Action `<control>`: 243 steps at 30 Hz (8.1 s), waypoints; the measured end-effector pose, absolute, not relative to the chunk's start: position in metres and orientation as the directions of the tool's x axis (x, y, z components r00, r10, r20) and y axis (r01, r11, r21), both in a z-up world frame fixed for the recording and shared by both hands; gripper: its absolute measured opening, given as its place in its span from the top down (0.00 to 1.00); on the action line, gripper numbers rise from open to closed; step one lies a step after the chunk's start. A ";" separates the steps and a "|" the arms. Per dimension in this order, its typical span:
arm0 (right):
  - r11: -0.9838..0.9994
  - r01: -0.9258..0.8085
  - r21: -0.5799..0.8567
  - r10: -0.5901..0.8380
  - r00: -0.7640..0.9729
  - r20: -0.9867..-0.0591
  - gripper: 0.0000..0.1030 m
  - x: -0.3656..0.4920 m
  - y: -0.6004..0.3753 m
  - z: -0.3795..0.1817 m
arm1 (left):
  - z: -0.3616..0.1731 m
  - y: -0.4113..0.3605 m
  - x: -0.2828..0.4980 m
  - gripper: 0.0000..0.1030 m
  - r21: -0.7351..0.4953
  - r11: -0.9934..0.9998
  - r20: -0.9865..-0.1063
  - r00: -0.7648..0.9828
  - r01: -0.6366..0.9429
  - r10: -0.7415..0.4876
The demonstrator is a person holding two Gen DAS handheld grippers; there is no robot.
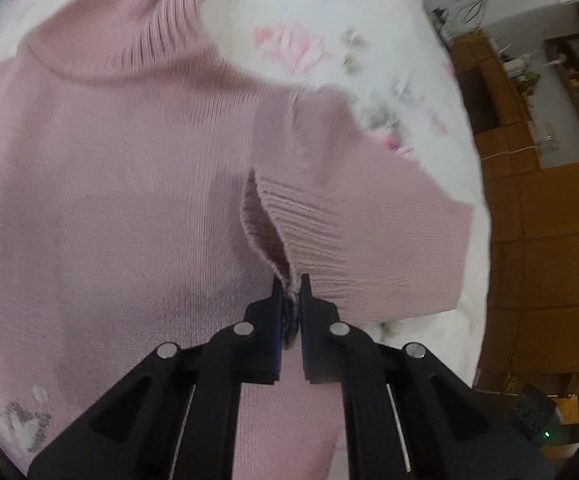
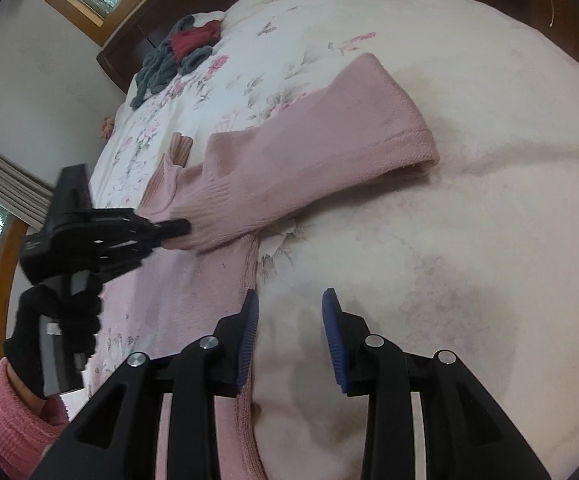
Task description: Fold small clothes
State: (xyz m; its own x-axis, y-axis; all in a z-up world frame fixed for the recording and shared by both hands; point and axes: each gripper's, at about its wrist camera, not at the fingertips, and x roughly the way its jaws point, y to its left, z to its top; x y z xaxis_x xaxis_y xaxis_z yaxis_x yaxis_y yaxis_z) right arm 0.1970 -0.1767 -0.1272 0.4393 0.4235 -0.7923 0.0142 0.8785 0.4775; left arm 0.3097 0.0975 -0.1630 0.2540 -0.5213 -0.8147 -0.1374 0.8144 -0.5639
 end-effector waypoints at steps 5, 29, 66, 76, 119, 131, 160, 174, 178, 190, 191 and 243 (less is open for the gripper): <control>0.885 0.015 0.465 0.408 0.458 -0.790 0.67 0.199 -0.180 -0.115 | -0.119 0.123 0.295 0.95 -0.571 0.817 -0.779 0.372 -0.086 -0.505; 0.902 0.070 0.426 0.392 0.283 -0.875 0.54 0.315 -0.121 -0.158 | -0.115 0.343 0.266 0.95 -0.362 0.875 -0.868 0.458 -0.321 -0.192; 0.957 -0.065 0.281 0.289 0.214 -0.933 0.64 0.315 -0.051 -0.182 | -0.208 0.279 0.277 0.74 -0.230 0.950 -0.940 0.301 -0.211 -0.161; 0.956 -0.131 0.263 0.288 0.230 -0.930 0.54 0.300 -0.030 -0.116 | -0.152 0.310 0.248 0.60 -0.311 0.921 -0.895 0.397 -0.232 -0.203; 0.874 -0.344 0.344 0.380 0.041 -0.924 0.44 0.206 0.111 -0.183 | -0.107 0.672 0.108 0.96 -0.550 0.544 -0.692 0.710 -0.634 0.128; 0.892 -0.289 0.348 0.404 0.163 -0.900 0.44 0.192 0.054 -0.135 | -0.044 0.508 0.169 0.96 -0.586 0.732 -0.592 0.800 -0.347 -0.096; 0.919 -0.182 0.350 0.378 0.150 -0.913 0.44 0.195 0.004 -0.163 | -0.216 0.323 0.205 0.91 -0.597 0.726 -0.757 0.540 -0.341 -0.369; 0.901 -0.252 0.353 0.394 0.134 -0.909 0.42 0.217 0.051 -0.141 | -0.161 0.435 0.195 0.73 -0.433 0.815 -0.814 0.556 -0.385 -0.170; 0.892 -0.300 0.339 0.390 0.127 -0.912 0.42 0.228 0.077 -0.133 | -0.200 0.455 0.207 0.76 -0.429 0.791 -0.854 0.482 -0.436 -0.197; 0.830 -0.294 0.475 0.499 0.011 -0.866 0.42 0.300 0.173 -0.145 | -0.172 0.473 0.185 0.64 -0.469 0.778 -0.805 0.565 -0.418 -0.181; 0.828 -0.282 0.485 0.505 -0.004 -0.863 0.42 0.308 0.183 -0.151 | -0.166 0.475 0.183 0.63 -0.465 0.783 -0.801 0.572 -0.412 -0.176; 0.871 -0.437 0.225 0.289 0.087 -0.953 0.51 0.312 0.182 -0.157 | -0.197 0.366 0.244 0.54 -0.293 0.936 -0.897 0.394 -0.195 -0.199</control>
State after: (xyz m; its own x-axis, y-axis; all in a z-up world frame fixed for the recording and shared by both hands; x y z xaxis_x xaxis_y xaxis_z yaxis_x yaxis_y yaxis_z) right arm 0.3118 0.1819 -0.1567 0.0866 0.2893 -0.9533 -0.4366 0.8711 0.2247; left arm 0.2440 0.3664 -0.1968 0.3944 -0.1987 -0.8972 -0.1954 0.9359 -0.2931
